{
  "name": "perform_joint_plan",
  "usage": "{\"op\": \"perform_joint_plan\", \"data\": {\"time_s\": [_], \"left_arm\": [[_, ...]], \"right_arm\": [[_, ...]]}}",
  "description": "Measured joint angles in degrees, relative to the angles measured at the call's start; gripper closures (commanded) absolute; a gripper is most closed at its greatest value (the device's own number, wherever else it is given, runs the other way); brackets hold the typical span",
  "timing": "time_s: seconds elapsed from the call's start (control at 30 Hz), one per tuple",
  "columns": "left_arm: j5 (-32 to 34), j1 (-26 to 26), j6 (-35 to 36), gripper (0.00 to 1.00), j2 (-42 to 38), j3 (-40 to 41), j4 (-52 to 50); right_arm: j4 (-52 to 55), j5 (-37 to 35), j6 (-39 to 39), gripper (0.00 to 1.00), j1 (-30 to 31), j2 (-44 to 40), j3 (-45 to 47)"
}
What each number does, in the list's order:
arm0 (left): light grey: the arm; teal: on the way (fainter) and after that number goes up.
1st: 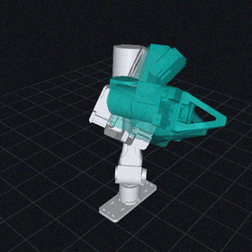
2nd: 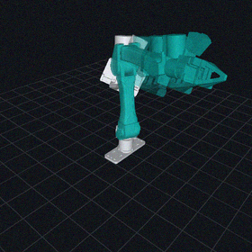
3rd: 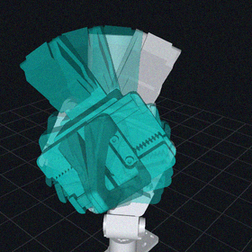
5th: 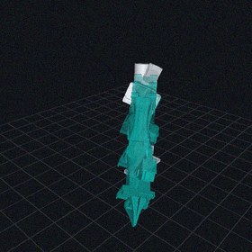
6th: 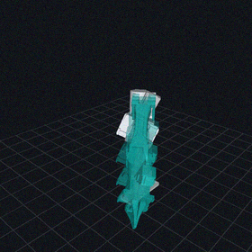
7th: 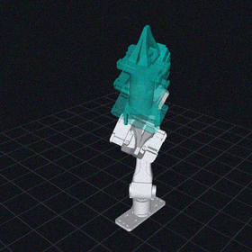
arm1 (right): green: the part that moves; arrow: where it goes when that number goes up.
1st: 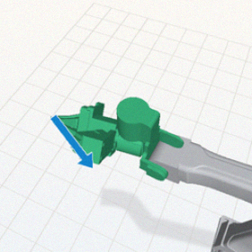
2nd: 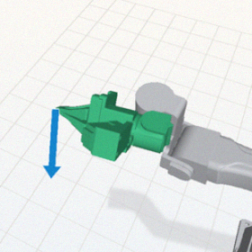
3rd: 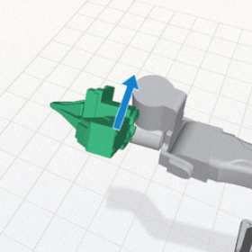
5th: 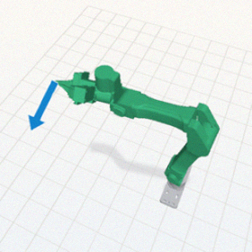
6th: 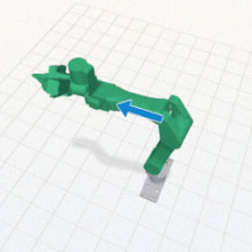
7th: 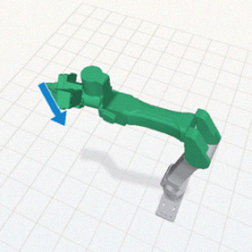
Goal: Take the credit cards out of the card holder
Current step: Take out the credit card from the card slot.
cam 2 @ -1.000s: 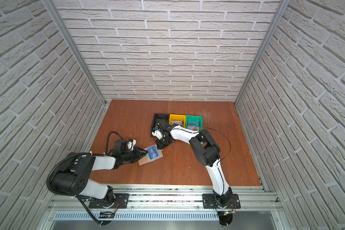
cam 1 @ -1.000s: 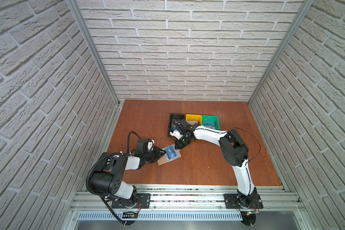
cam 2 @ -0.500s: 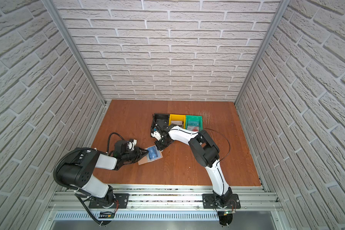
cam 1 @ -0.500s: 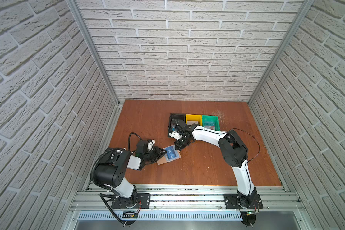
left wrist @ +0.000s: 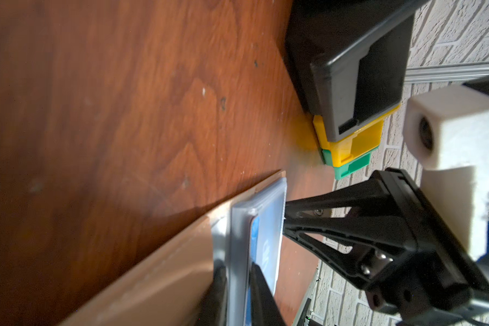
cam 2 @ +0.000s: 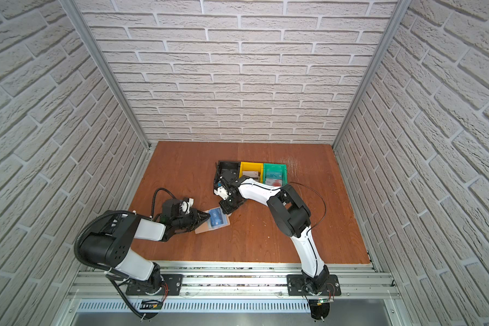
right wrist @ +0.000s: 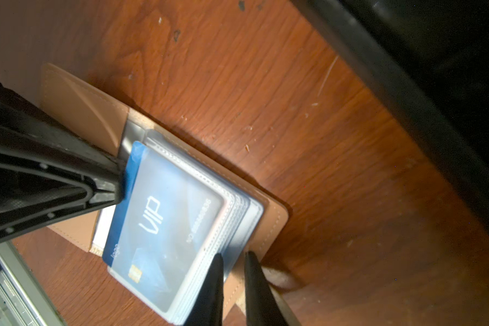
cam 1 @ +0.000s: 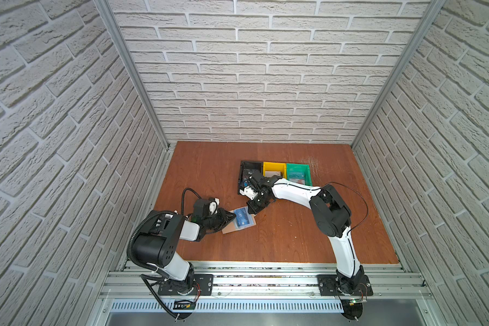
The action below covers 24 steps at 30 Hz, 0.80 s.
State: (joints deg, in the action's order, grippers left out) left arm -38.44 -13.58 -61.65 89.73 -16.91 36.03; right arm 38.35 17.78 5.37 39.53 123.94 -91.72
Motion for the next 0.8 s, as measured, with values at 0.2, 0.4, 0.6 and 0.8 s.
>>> {"op": "perform_joint_plan", "data": {"time_s": [0.2, 0.4, 0.6, 0.8], "left_arm": [[0.0, 0.0, 0.0, 0.82, 0.0, 0.0, 0.0], [0.0, 0.0, 0.0, 0.82, -0.2, 0.0, -0.1], [0.0, 0.0, 0.0, 0.82, -0.2, 0.1, 0.0], [0.0, 0.0, 0.0, 0.82, -0.2, 0.3, 0.4]], "right_arm": [[0.0, -0.2, 0.0, 0.83, 0.0, 0.0, 0.0], [0.0, -1.4, 0.0, 0.84, 0.5, -0.7, 0.4], [0.5, -1.4, 0.0, 0.84, 1.0, -3.5, 0.6], [0.6, -1.0, 0.0, 0.84, 1.1, -4.6, 0.6]]}}
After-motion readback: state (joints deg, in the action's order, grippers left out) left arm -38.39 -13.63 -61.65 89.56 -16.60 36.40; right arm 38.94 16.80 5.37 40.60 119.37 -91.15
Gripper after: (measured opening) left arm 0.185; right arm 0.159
